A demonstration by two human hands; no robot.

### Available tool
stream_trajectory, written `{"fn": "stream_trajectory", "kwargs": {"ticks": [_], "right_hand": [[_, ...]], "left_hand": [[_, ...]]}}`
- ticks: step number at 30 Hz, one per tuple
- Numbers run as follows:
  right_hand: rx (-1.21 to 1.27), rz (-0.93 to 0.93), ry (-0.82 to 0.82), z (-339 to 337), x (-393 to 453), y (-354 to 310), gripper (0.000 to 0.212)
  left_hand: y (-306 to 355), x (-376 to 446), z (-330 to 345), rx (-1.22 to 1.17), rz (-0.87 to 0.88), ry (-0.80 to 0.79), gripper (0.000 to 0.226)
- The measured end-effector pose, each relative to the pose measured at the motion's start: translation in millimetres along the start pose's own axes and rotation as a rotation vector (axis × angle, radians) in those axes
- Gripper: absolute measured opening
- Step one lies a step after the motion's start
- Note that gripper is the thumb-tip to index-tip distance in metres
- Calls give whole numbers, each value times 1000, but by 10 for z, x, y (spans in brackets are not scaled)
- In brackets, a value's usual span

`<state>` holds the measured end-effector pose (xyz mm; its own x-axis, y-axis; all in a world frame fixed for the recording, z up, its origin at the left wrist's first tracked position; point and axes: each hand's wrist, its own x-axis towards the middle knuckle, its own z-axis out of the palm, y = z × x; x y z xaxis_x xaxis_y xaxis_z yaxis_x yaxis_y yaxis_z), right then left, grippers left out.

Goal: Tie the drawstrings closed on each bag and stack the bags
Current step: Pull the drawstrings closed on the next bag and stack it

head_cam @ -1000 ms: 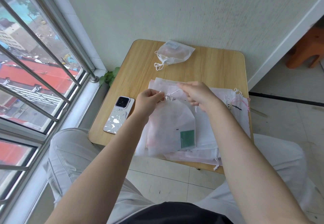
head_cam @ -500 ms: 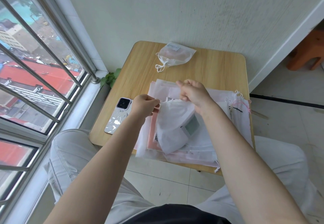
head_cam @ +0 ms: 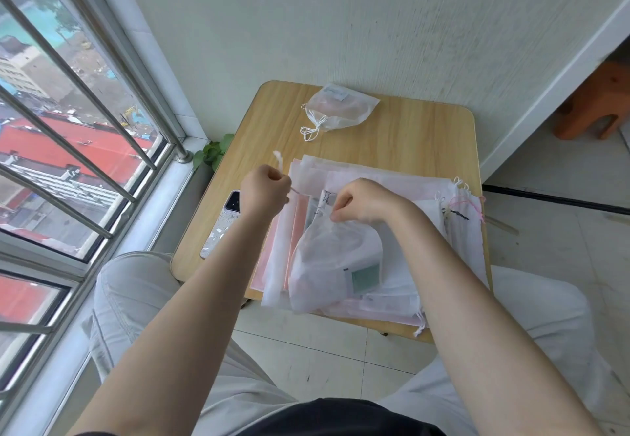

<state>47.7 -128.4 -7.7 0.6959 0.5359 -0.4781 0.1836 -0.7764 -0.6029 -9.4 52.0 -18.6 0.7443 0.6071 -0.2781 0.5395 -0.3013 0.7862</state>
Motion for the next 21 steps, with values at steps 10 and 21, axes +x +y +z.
{"fn": "stream_trajectory", "kwargs": {"ticks": [10, 21], "right_hand": [[-125, -65, -97, 2, -41, -104, 19], [-119, -6, 52, 26, 21, -56, 21]], "left_hand": [[74, -190, 121, 395, 292, -596, 25], [131, -151, 46, 258, 186, -507, 32]]}}
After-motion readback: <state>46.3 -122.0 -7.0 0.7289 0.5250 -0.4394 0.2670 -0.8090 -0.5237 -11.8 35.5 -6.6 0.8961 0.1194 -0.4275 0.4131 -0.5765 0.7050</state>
